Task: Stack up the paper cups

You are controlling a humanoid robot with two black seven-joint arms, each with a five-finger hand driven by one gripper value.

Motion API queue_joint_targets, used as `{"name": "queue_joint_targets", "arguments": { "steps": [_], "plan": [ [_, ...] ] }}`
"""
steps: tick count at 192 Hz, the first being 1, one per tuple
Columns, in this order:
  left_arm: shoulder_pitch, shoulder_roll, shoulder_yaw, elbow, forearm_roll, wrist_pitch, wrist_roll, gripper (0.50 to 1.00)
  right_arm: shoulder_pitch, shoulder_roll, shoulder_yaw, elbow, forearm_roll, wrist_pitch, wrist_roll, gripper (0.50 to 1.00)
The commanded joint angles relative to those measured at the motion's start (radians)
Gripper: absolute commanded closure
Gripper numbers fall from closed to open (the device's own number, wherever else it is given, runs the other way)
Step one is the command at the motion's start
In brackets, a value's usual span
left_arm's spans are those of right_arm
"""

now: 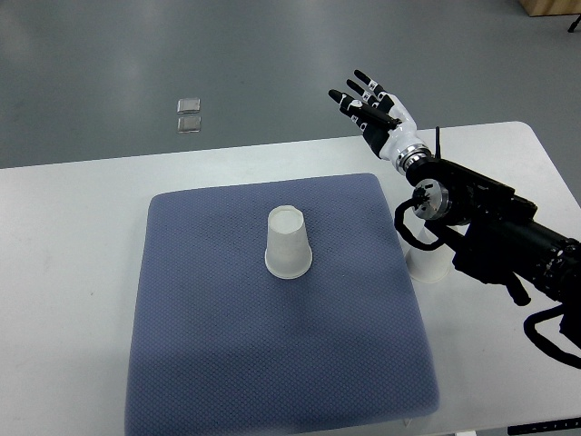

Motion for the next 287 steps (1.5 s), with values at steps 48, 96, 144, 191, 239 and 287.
{"name": "queue_joint_targets", "arguments": {
  "steps": [48,96,144,191,239,287],
  "plan": [
    [-0.002,0.000,-0.006,0.008,0.000,0.002,-0.003,0.500,0.000,0.000,0.000,0.000,0.000,0.000,0.000,0.581],
    [0.002,0.000,-0.001,0.012,0.000,0.003,-0.003,0.500,0.000,0.000,0.000,0.000,0.000,0.002,0.000,0.581],
    [0.002,0.000,-0.001,0.014,0.000,0.003,-0.003,0.500,0.000,-0.002,0.000,0.000,0.002,0.002,0.000,0.581],
    [0.002,0.000,-0.001,0.012,0.000,0.003,-0.003,0.500,0.000,-0.003,0.002,0.002,0.003,0.005,0.002,0.581],
    [0.002,0.000,-0.001,0.014,0.000,0.003,-0.003,0.500,0.003,-0.012,0.000,0.002,0.002,0.002,0.002,0.581],
    [0.002,0.000,0.000,0.014,0.000,0.003,-0.003,0.500,0.015,-0.043,0.000,0.012,-0.005,0.003,0.000,0.581]
  ]
}}
